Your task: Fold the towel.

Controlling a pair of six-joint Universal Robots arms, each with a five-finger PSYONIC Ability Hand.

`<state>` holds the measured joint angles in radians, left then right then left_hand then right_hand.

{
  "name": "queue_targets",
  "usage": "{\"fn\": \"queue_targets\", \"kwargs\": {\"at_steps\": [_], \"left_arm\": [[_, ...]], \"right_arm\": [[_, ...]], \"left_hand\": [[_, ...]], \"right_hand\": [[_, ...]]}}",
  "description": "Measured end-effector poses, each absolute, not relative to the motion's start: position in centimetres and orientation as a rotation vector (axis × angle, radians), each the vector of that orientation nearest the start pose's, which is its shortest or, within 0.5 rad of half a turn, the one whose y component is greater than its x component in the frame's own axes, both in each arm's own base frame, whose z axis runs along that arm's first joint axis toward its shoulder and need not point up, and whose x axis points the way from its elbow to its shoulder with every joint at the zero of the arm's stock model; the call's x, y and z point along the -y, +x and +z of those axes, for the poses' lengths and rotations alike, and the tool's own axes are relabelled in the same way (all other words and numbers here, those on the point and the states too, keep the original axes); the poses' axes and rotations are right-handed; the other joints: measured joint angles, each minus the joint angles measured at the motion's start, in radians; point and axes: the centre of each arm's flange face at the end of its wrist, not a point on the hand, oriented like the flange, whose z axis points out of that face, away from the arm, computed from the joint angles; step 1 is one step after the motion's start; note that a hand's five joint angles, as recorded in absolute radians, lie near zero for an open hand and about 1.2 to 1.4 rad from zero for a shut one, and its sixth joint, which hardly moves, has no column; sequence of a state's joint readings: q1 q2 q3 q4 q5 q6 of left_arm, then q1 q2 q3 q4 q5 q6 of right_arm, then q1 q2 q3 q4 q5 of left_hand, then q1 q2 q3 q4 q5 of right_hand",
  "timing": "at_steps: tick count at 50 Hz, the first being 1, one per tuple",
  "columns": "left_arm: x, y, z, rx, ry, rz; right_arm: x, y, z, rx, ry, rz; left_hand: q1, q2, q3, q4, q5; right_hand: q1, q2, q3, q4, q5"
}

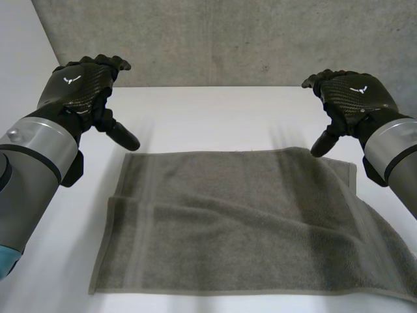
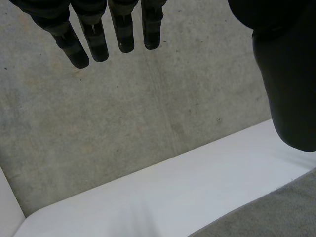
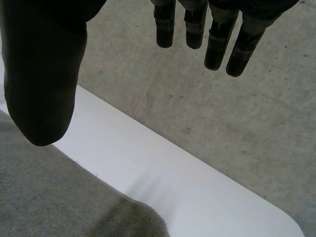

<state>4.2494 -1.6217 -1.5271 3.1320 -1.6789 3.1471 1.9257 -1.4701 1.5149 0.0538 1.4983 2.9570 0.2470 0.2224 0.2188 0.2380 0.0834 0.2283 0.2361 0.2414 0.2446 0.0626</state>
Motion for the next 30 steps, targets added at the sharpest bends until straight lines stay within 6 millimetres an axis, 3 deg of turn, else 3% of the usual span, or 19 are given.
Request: {"fn": "queue_targets", "kwargs": {"at_steps": [7, 13, 21, 30], "left_arm": [[22.3, -25.0, 30.0, -2.384, 0.621, -2.264], [21.6, -24.7, 28.4, -2.413, 0.829, -2.120], [20.3, -23.5, 25.0, -2.514, 1.007, -1.914], [18.2, -22.5, 20.9, -2.576, 1.191, -1.694]], "right_arm": [[26.5, 22.0, 29.3, -2.170, -0.746, -1.997], [27.8, 18.6, 28.4, -2.296, -0.855, -1.898], [28.2, 14.0, 25.9, -2.432, -0.960, -1.677], [26.6, 10.2, 22.2, -2.535, -1.109, -1.452]], "left_hand": [[0.000, 0.000, 0.000, 0.000, 0.000], [0.039, 0.078, 0.082, 0.058, 0.047], [0.252, 0.274, 0.281, 0.263, 0.241], [0.311, 0.336, 0.339, 0.317, 0.302]], "right_hand": [[0.000, 0.000, 0.000, 0.000, 0.000], [0.000, 0.000, 0.000, 0.000, 0.000], [0.000, 0.000, 0.000, 0.000, 0.000], [0.007, 0.002, 0.002, 0.001, 0.003]]}}
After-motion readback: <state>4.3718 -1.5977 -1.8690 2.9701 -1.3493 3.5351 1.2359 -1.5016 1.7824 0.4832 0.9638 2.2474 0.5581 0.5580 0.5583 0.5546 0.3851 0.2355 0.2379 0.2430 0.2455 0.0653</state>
